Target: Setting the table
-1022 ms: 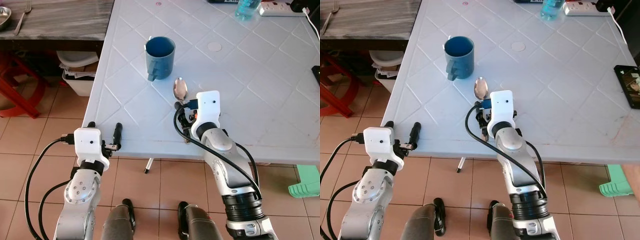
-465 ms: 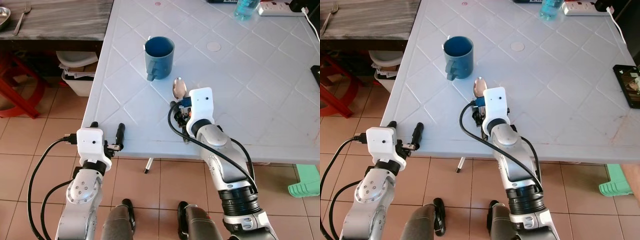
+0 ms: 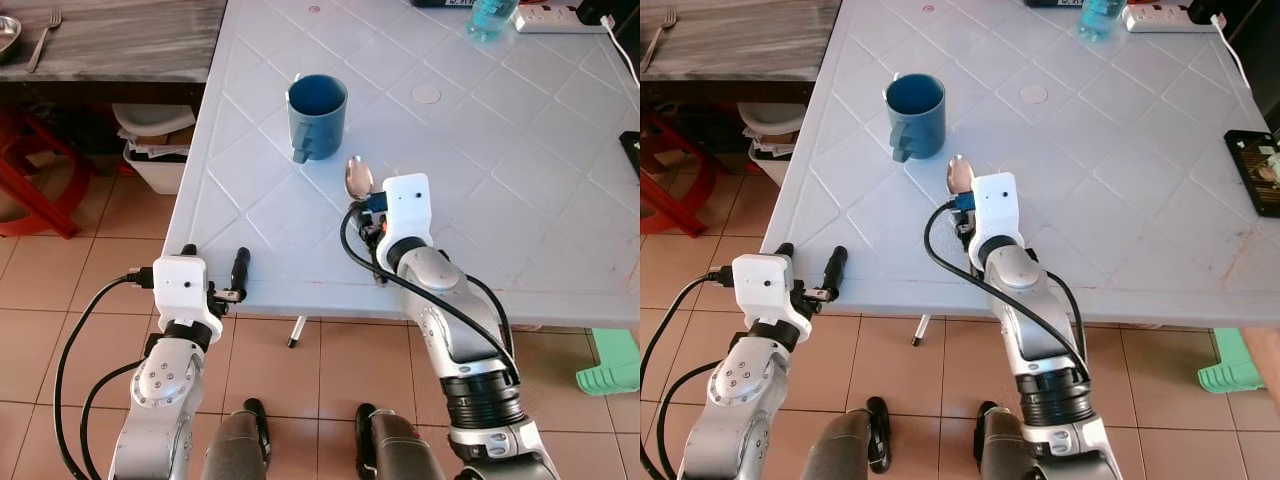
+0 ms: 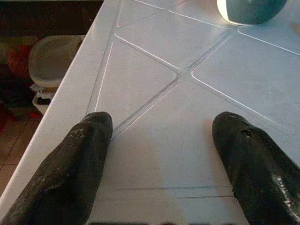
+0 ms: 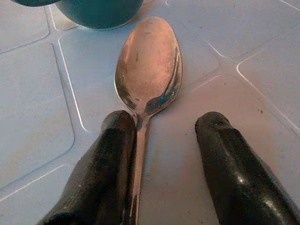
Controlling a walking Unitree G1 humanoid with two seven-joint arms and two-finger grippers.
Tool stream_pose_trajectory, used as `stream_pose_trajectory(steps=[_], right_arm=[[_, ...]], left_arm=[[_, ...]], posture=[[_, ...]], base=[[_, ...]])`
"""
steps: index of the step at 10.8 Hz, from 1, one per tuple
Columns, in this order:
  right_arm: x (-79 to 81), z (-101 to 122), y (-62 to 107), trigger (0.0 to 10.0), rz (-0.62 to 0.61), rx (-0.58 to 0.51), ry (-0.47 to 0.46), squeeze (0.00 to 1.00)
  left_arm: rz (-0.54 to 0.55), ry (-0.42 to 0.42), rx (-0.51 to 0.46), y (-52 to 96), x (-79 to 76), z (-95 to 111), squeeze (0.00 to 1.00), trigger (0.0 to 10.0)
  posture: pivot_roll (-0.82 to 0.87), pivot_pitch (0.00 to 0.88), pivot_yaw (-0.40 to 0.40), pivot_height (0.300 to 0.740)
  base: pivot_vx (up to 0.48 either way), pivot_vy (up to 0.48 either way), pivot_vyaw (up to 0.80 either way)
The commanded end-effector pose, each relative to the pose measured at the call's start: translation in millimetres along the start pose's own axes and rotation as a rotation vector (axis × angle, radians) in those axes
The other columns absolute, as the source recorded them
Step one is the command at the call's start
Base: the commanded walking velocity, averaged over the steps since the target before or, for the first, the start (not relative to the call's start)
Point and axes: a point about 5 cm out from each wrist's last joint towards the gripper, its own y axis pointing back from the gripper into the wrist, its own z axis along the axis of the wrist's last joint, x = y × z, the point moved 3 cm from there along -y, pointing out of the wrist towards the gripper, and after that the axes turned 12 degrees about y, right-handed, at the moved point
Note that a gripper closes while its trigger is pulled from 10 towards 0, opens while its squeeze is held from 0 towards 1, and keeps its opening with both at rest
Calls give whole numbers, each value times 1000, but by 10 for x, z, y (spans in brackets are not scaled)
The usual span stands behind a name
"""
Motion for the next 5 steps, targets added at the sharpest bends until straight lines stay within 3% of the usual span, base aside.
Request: stream_pose_trajectory(steps=[1, 3, 5], right_arm=[[152, -465, 37, 0, 72, 196, -29, 0], [72, -589, 72, 0, 39, 241, -46, 0], [31, -677, 93, 0, 9, 276, -71, 0]], left_arm=[[-42, 28, 65, 23, -63, -123, 0, 10000], [-206, 94, 73, 69, -264, -108, 0, 10000], [-274, 94, 69, 84, -346, -91, 0, 10000]], posture=[[29, 271, 9, 740], [28, 273, 10, 740], [27, 272, 12, 740]], base=[[0, 0, 0], [0, 0, 0], [0, 0, 0]])
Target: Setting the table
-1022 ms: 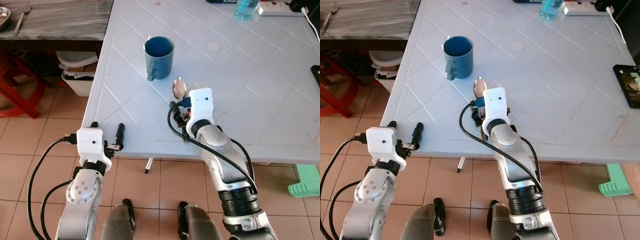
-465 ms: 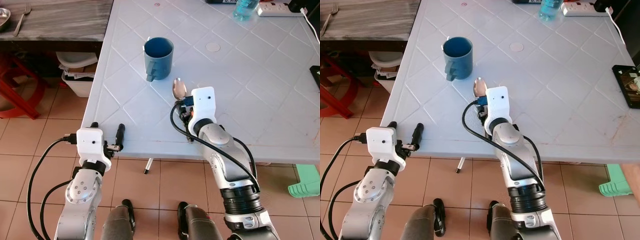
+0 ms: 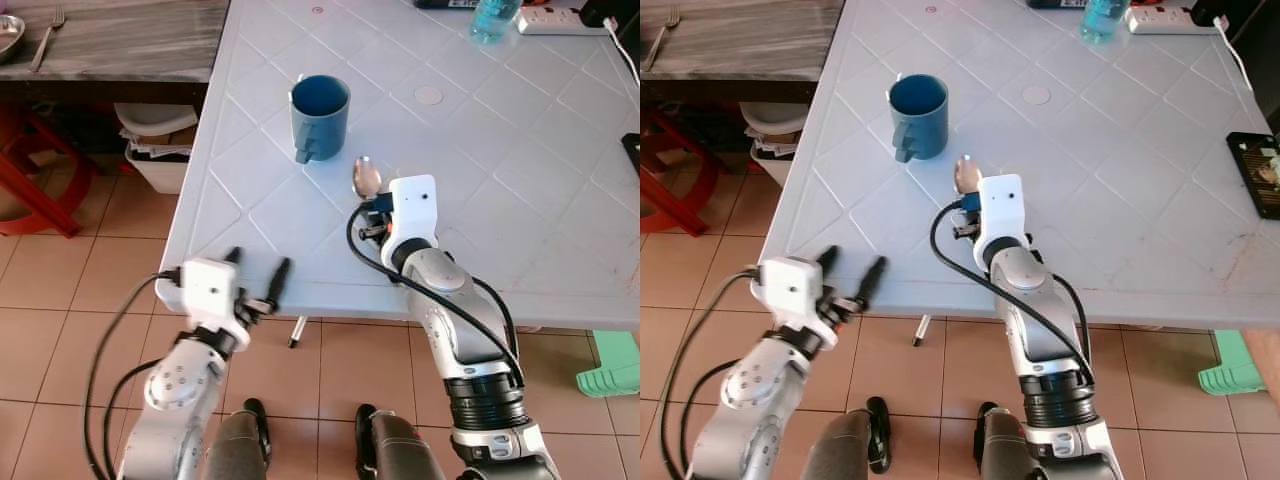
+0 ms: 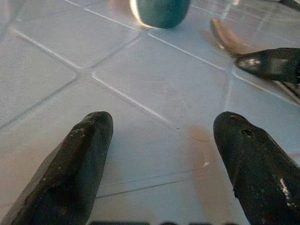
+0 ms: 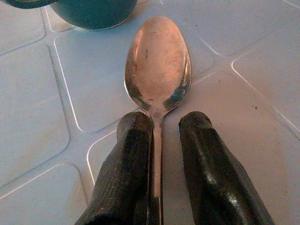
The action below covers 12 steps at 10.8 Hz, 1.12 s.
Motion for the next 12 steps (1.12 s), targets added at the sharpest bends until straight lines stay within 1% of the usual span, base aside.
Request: stream_pose_trajectory(steps=[1, 5, 6, 7, 8, 9, 10, 11, 12], right_arm=[[77, -640, 71, 0, 27, 267, -35, 0], [53, -749, 105, 0, 9, 306, -61, 0], [28, -750, 110, 0, -1, 305, -69, 0], [-30, -780, 137, 0, -24, 313, -83, 0], [-71, -802, 172, 0, -37, 313, -98, 0], [-70, -792, 191, 0, -34, 305, -102, 0], [-39, -775, 229, 0, -25, 302, -125, 0], [-8, -715, 232, 0, -12, 272, -140, 0], [12, -651, 226, 588, -14, 244, -161, 0]], left_arm=[[-11, 4, 19, 39, -2, -29, 0, 10000], [-22, -5, 25, 49, -2, -34, 0, 10000], [40, -38, 10, 40, 72, -13, 0, 10000], [119, -57, -4, 37, 185, 12, 0, 10000], [182, -67, 6, 31, 279, 9, 0, 10000], [199, -82, 9, 24, 302, 8, 0, 10000], [200, -93, -7, 21, 305, 29, 0, 10000], [227, -104, -9, 18, 341, 30, 0, 10000], [245, -103, -16, 11, 369, 38, 0, 10000]], posture=[[27, 271, 12, 740], [29, 268, 14, 740], [29, 269, 14, 740], [29, 267, 14, 740], [27, 266, 15, 740], [27, 266, 15, 740], [20, 262, 16, 740], [14, 257, 15, 740], [14, 254, 12, 740]], base=[[0, 0, 0], [0, 0, 0], [0, 0, 0], [0, 0, 0], [0, 0, 0], [0, 472, 0], [0, 480, 0], [0, 480, 0], [0, 480, 0]])
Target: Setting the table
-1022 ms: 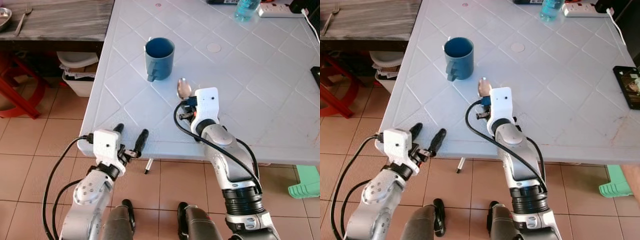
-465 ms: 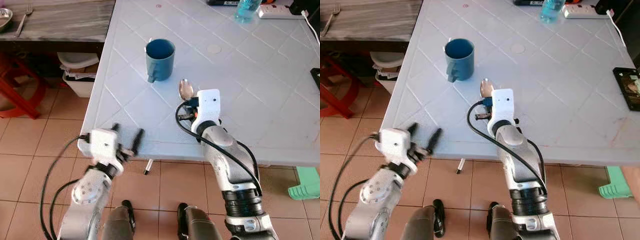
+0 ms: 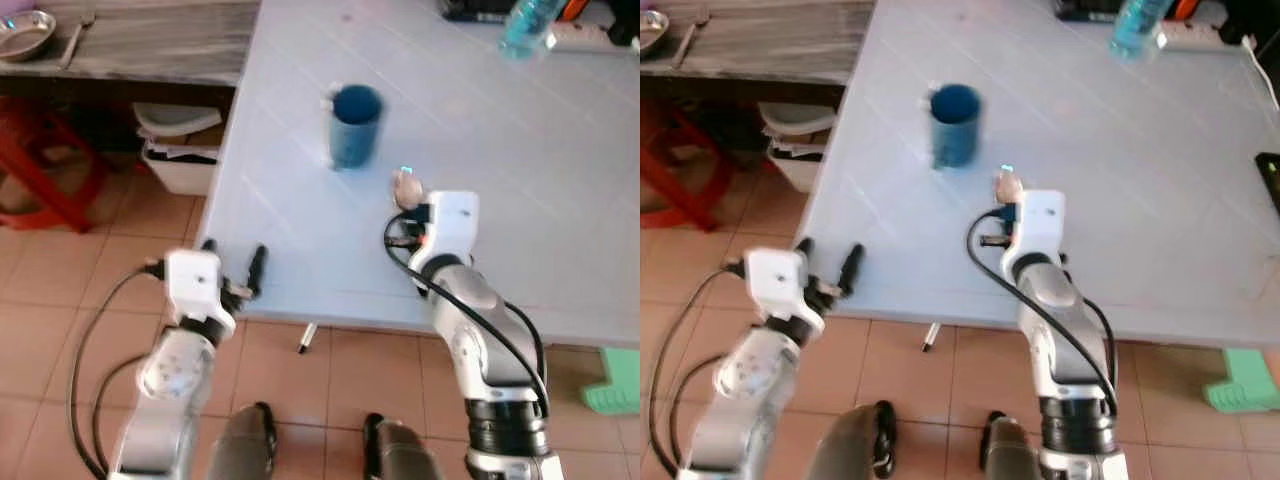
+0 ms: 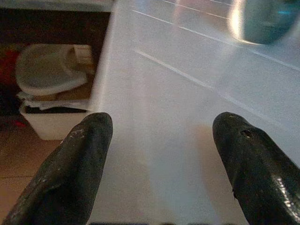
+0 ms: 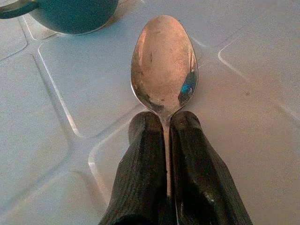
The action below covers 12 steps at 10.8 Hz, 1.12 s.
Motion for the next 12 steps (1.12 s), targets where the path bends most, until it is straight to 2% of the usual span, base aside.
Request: stream_pose_trajectory(steps=[1, 2, 5, 6, 7, 8, 10, 12], right_arm=[[213, -417, 28, 5294, 91, 182, -31, 0], [242, -371, 21, 10000, 99, 162, -25, 0], [248, -393, 12, 10000, 100, 161, -27, 0], [263, -357, 1, 10000, 103, 132, -65, 0], [272, -310, -24, 10000, 96, 104, 12, 0], [301, -185, -31, 10000, 113, 27, 8, 0], [287, -87, -43, 10000, 95, -70, 99, 0], [214, 63, -63, 10000, 74, -187, 152, 0]], left_arm=[[30, -3, 42, 22, 50, -107, 0, 10000], [31, -3, 38, 12, 43, -110, 0, 10000], [19, 26, 18, -18, 2, -101, 0, 10000], [20, 12, 8, -34, -6, -90, 0, 10000], [17, -33, -10, -49, -15, -70, 0, 10000], [10, -41, -11, -52, -39, -73, 0, 10000], [-5, -44, -21, -49, -55, -76, 0, 10000], [-34, -60, -21, -62, -124, -106, 0, 10000]], posture=[[13, 248, 10, 740], [13, 242, 7, 740], [9, 233, 4, 740], [7, 229, 5, 740], [6, 225, 6, 740], [8, 223, 6, 740], [11, 210, 6, 740], [0, 194, 5, 740]], base=[[0, 480, 0], [0, 480, 0], [0, 480, 0], [0, 480, 0], [0, 480, 0], [0, 461, 0], [0, 437, 0], [373, 300, 0]])
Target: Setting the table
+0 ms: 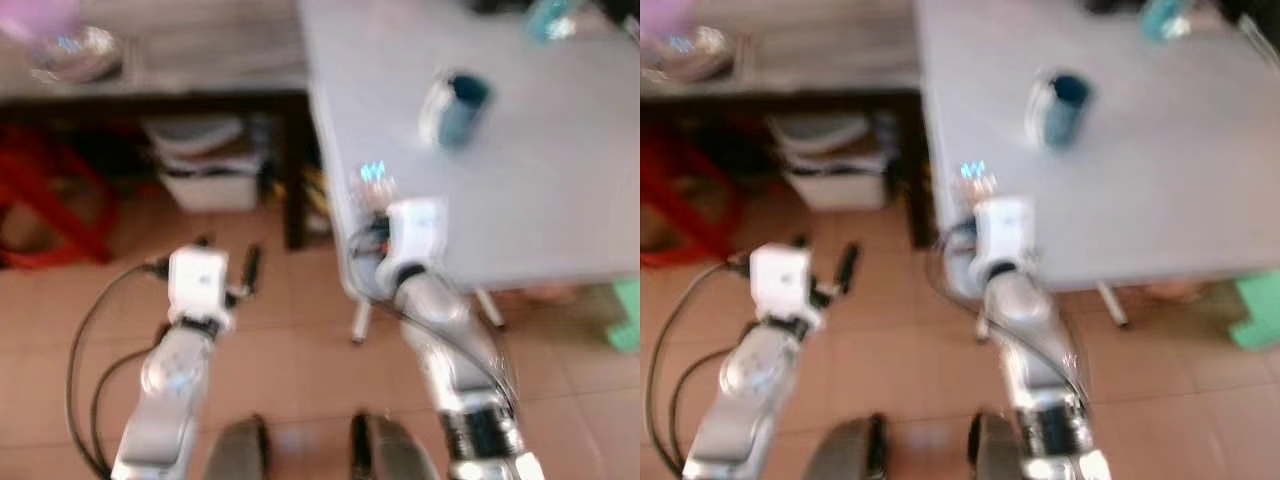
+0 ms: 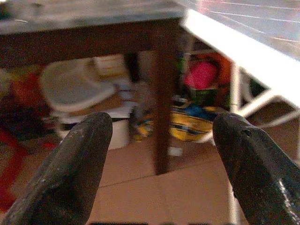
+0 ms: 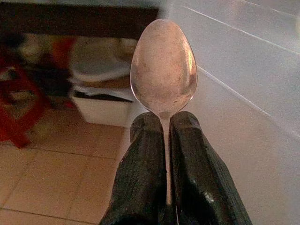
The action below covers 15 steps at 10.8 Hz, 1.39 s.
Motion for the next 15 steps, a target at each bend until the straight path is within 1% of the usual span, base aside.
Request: stream_pose_trajectory(steps=[1, 2, 3, 5, 8, 9, 10, 11, 12, 14, 15], right_arm=[[-139, -30, 6, 10000, -43, -2, 32, 0], [-231, 25, 6, 10000, -80, -42, 23, 0], [-274, 82, 16, 10000, -87, -85, 13, 0], [-297, 122, 35, 10000, -100, -123, 29, 0], [-245, 187, 38, 10000, -77, -172, 47, 0], [-218, 241, 42, 10000, -66, -202, 74, 0], [-192, 300, 55, 10000, -62, -233, 104, 0], [-201, 306, 53, 10000, -67, -237, 117, 0], [-218, 309, 55, 10000, -72, -240, 84, 0], [-243, 300, 60, 10000, -79, -241, 78, 0], [-241, 299, 63, 10000, -81, -244, 80, 0]], left_arm=[[-28, 6, 5, -19, -86, -31, 0, 10000], [-44, 10, -5, -60, -129, -31, 0, 10000], [-50, 7, -17, -101, -149, -15, 0, 10000], [-44, 15, -34, -143, -134, 14, 0, 10000], [-30, 33, -40, -182, -117, 12, 0, 10000], [-24, 31, -44, -189, -109, 17, 0, 10000], [3, 26, -59, -201, -81, 39, 0, 10000], [34, 20, -65, -215, -38, 46, 0, 10000], [50, 17, -69, -223, -17, 50, 0, 10000], [54, 20, -66, -226, -17, 46, 0, 10000], [53, 11, -67, -227, -15, 45, 0, 10000]], posture=[[-6, 189, 8, 740], [-16, 178, 12, 740], [-20, 170, 14, 740], [-19, 167, 13, 740], [-16, 167, 10, 740], [-17, 167, 12, 740], [-18, 165, 10, 740], [-19, 164, 10, 740], [-21, 163, 10, 740], [-23, 169, 9, 740], [-21, 163, 9, 740]], base=[[412, 247, 0], [428, 0, 0], [442, 0, 0], [471, 0, 0], [445, 0, 0], [424, 0, 0], [356, 322, 0], [315, 360, 800], [289, 382, 800], [259, 405, 572], [0, 416, 0]])
